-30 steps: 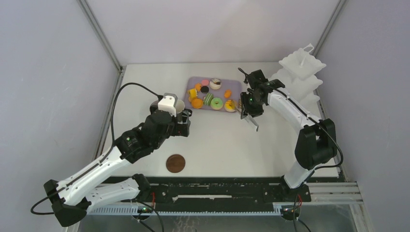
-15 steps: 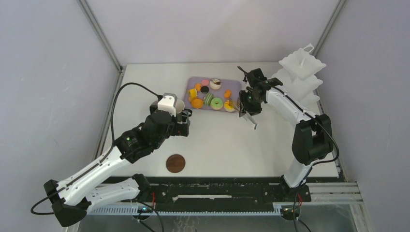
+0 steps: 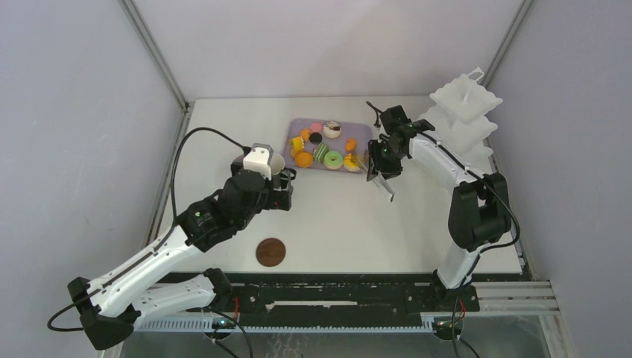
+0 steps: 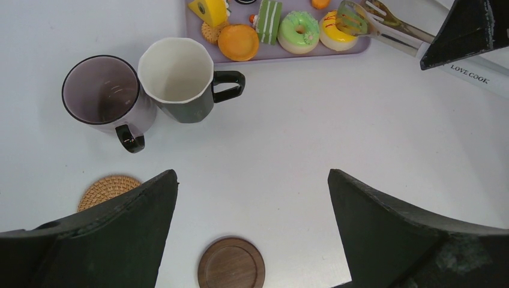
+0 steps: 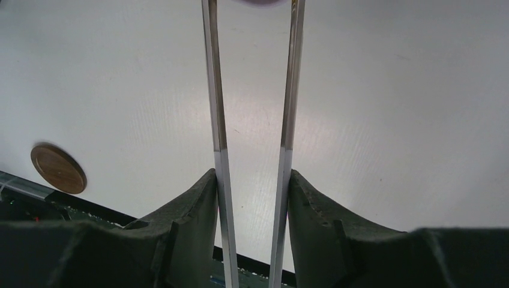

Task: Serve the afternoon tea

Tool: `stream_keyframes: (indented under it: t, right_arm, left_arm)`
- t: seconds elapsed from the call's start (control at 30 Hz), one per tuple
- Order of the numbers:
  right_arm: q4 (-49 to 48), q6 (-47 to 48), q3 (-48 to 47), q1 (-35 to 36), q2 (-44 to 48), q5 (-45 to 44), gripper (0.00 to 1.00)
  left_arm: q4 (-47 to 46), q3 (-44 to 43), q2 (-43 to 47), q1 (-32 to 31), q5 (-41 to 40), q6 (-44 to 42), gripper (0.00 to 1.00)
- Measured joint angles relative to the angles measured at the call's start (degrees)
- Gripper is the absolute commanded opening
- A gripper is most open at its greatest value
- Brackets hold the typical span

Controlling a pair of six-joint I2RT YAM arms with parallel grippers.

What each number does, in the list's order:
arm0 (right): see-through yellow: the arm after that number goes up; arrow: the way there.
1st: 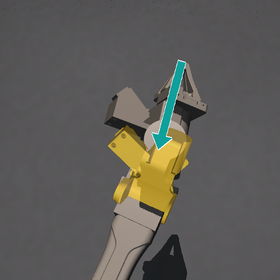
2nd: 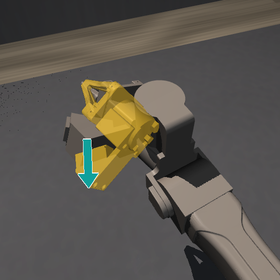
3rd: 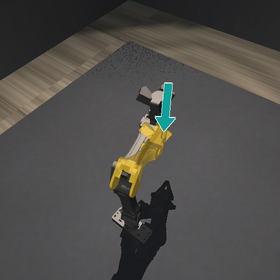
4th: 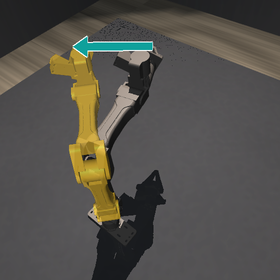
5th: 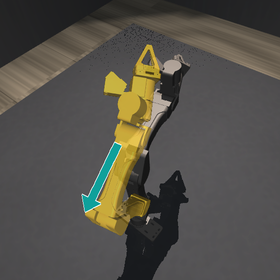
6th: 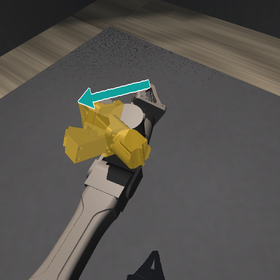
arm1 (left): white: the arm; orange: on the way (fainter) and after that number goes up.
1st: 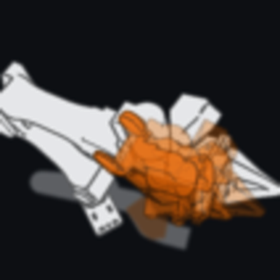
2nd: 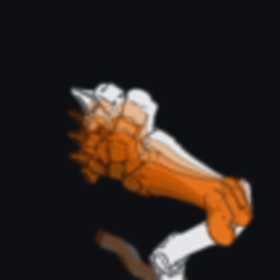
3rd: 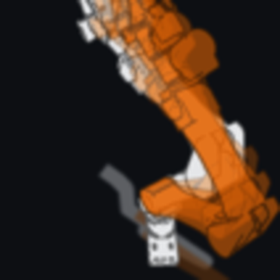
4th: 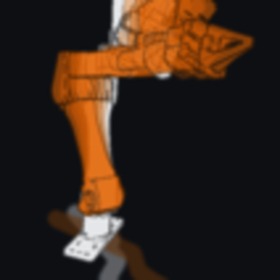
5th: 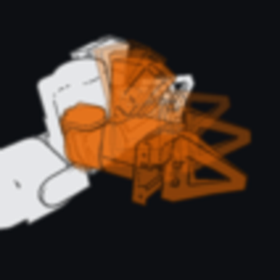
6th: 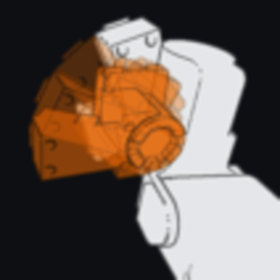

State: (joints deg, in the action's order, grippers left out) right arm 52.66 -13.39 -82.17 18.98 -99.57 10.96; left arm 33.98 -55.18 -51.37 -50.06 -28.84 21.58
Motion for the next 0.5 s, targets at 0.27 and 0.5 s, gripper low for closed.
stream_keyframes:
  t: [0.27,0.5]
  right_arm:
    - [-0.04,0.07,-0.11,-0.24,-1.01,1.11,0.21]
    - [0.5,0.07,-0.17,-0.26,0.13,1.38,0.0]
  left_arm:
    - [0.0,0.0,-0.2,0.0,0.02,0.0,1.0]
    - [-0.02,0.0,-0.42,0.0,0.04,0.0,1.0]
